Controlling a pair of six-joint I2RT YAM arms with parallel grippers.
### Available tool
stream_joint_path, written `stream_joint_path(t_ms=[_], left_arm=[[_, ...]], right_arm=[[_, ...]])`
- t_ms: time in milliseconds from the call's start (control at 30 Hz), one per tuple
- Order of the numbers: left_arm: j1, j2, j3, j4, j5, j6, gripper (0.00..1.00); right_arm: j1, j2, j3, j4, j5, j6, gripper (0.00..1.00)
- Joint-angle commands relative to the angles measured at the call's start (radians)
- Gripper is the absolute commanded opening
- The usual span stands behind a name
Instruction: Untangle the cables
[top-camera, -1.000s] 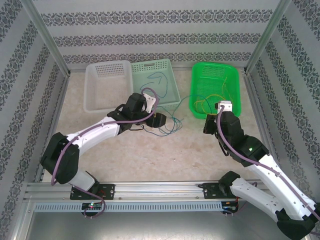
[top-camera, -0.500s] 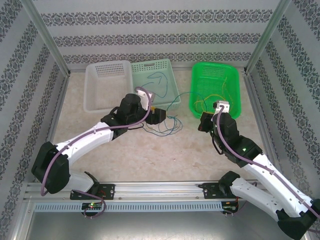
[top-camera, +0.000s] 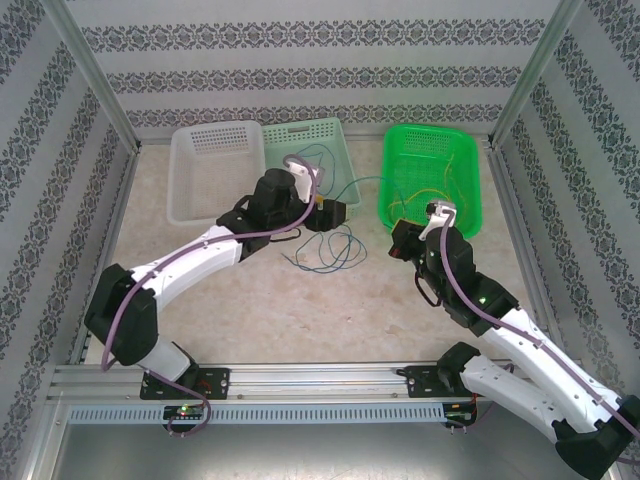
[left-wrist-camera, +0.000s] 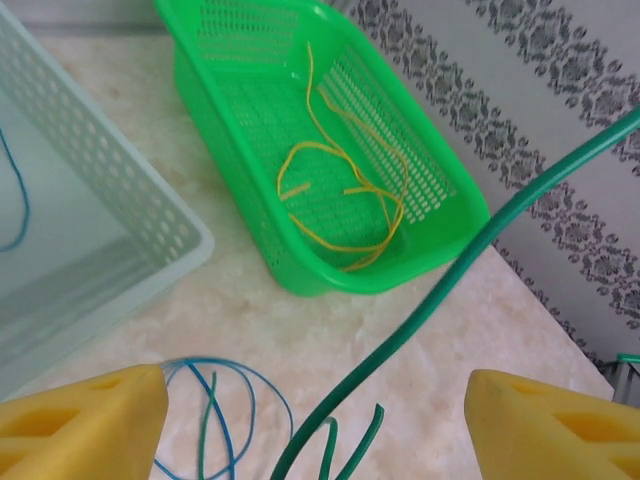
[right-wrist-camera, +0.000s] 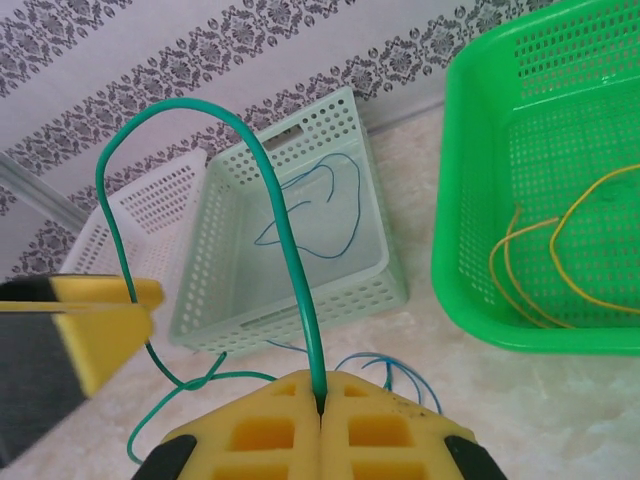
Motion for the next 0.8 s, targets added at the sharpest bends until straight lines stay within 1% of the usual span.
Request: stream_joint_path(t_ms=[0, 67, 100, 200, 233, 300, 400, 467, 533, 633, 767], left_arm=[[-0.008, 0.035, 0.007, 0.055, 0.066, -0.02, 0.72], [-0.008, 0.04, -0.004, 0.078, 0.069, -0.035, 0.67], [-0.008, 0.039, -0.011, 0.087, 0.063, -0.042, 0.62], [-0.007, 0.033, -0.023, 0.069, 0.011, -0.047, 0.36], [-0.007, 0.03, -0.019, 0.043, -0.01, -0.038, 0.29], [-0.007, 0.029, -0.008, -0.014, -0.034, -0.002, 0.2], [-0.007, 0.028, 0.019, -0.144, -0.063, 0.083, 0.11], [-0.008, 0.027, 0.027, -0.22, -0.104, 0.14, 0.05], [-0.008, 0.023, 0.03, -0.29, -0.168, 0.197, 0.0], [-0.007, 0.014, 0.03, -0.362, -0.25, 0.251, 0.0], [-0.009, 0.006, 0.04, -0.416, -0.341, 0.285, 0.0]], right_arm=[[0.013, -0.034, -0.039, 0.08, -0.011, 0.065, 0.0], [0.012, -0.059, -0.061, 0.109, 0.001, 0.087, 0.0], [0.011, -0.069, -0.071, 0.123, 0.004, 0.098, 0.0], [0.01, -0.083, -0.078, 0.119, 0.002, 0.103, 0.0], [0.008, -0.085, -0.069, 0.096, 0.004, 0.089, 0.0], [0.001, -0.082, -0.045, 0.044, -0.001, 0.058, 0.0], [-0.024, -0.054, 0.014, -0.065, -0.06, -0.012, 0.0], [-0.045, -0.021, 0.067, -0.157, -0.122, -0.075, 0.0], [-0.065, 0.03, 0.131, -0.28, -0.165, -0.149, 0.0], [-0.074, 0.09, 0.206, -0.427, -0.135, -0.221, 0.0], [-0.094, 0.139, 0.263, -0.498, -0.132, -0.289, 0.0]])
